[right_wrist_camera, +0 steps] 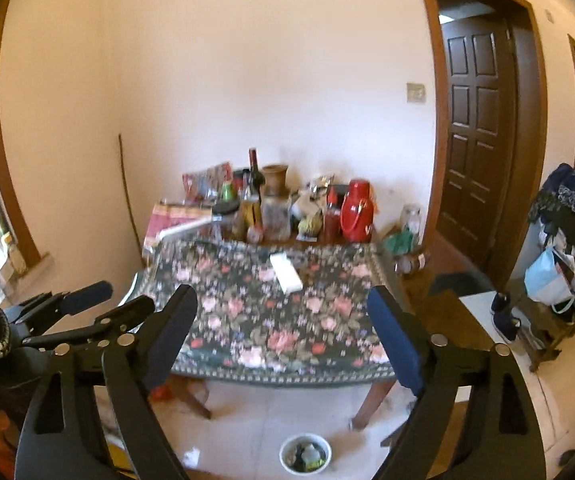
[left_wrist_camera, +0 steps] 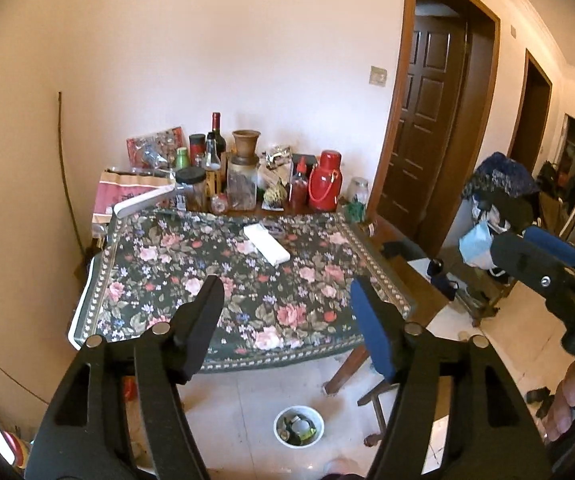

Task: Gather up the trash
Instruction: 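Raise both open tools back up toward the floral table, then reach the left tool to the white box while the right tool reaches the Lucky cup container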

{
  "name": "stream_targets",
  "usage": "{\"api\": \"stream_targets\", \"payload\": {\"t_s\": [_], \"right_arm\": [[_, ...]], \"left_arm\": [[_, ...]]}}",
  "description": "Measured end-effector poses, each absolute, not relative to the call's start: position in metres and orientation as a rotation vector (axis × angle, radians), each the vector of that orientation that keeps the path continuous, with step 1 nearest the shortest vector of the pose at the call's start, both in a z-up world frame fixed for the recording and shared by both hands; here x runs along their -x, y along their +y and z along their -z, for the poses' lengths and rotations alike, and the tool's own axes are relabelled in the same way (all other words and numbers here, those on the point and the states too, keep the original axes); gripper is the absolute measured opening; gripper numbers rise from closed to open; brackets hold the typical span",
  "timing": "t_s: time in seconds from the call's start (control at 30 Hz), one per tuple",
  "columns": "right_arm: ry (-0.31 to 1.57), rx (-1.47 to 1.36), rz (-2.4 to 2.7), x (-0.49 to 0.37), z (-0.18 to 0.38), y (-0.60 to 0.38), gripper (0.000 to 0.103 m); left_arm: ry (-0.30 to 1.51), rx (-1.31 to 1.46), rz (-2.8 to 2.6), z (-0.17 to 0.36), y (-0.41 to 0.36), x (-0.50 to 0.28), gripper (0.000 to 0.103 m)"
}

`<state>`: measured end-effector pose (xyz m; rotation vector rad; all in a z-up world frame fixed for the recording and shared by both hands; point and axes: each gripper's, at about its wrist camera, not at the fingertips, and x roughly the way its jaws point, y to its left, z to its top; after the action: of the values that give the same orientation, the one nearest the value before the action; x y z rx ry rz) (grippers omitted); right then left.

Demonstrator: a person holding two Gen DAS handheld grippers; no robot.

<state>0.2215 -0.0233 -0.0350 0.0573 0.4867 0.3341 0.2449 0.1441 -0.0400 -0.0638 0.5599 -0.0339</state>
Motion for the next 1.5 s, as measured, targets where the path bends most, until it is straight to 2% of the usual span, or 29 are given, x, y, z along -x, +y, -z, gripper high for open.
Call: {"api": "stream_targets", "payload": {"t_s": [0.07, 0.33, 0.77, 1.03, 1.2, 1.5], "right_arm": [[0.488, -0.061, -0.332, -0.23, 0.034, -0.026, 0.087], [0.502, -0.064, -0.344, -0.269, 0.041, -0.042, 0.087], [0.547, -0.049, -0.469, -0.406, 0.039, -0.086, 0.087], [0.606, 0.015, -0.558, -0.477, 0.048, -0.085, 0.087], [0.698, 0.026, -0.602, -0.511, 0.071, -0.066, 0.087], [0.927, -0.028, -0.647, -0.576, 0.13, 0.001, 0.087]], "left_arm": [[0.556, 0.06, 0.04, 0.039, 0.143, -0.252, 0.068], [0.585, 0.043, 0.006, 0.049, 0.129, -0.299, 0.068], [0.585, 0.084, -0.102, 0.04, 0.094, -0.432, 0.068], [0.629, 0.126, -0.197, 0.05, 0.087, -0.485, 0.068], [0.693, 0.138, -0.243, 0.068, 0.102, -0.512, 0.068], [0.774, 0.151, -0.246, 0.1, 0.174, -0.562, 0.068]]}}
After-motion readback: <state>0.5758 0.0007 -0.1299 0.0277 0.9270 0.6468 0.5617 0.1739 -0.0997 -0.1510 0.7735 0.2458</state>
